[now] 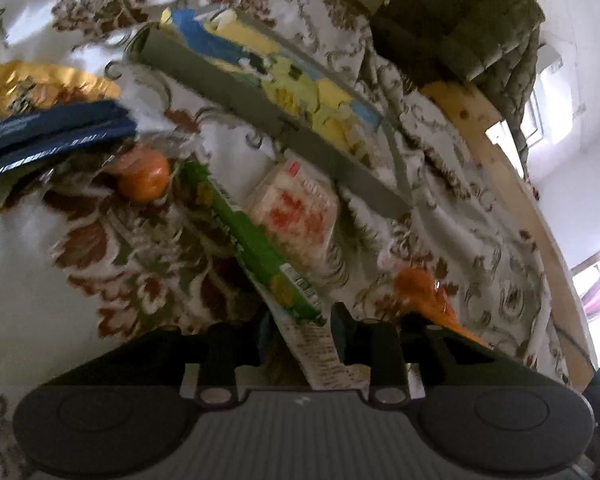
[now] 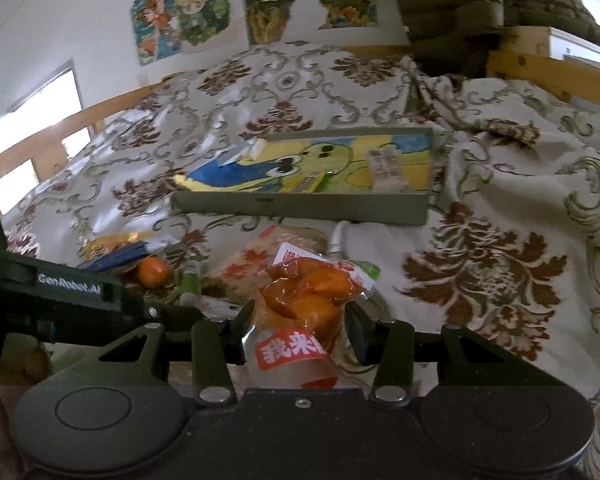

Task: Organize snacks

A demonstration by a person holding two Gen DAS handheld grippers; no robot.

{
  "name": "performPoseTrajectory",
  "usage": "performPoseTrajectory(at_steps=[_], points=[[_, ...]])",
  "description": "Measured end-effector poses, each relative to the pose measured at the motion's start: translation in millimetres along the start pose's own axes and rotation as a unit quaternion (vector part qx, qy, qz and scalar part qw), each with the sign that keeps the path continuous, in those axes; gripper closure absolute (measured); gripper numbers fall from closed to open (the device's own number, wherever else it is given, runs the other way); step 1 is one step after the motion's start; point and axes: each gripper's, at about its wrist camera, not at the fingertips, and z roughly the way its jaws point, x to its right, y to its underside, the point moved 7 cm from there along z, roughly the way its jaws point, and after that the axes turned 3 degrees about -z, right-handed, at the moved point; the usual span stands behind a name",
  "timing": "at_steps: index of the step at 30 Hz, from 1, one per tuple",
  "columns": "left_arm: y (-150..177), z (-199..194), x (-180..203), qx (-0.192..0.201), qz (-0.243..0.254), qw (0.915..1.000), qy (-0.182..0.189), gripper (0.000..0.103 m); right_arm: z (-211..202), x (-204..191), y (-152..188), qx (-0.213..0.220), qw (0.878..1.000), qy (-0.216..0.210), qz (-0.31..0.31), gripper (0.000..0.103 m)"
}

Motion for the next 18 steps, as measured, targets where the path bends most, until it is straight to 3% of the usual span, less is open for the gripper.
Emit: performPoseTrajectory(at_steps=[4,11,18], points=[[-7,7,15,0.012,0.022,0.9997,0.004,0.069,-1,16,-4,0.004,1.000,0.013,0.018,0.055],[-4,34,19,-0.012,0.021,0.9994,-0.024,0.064,-3,30,-7,0.009,0.999,0.020,0.035,0.055],[3,34,14,-0.023,0.026,0.9989,-0.031,0.075,-3,27,-7,0.010,0.999,0.016,0.029,0.055]])
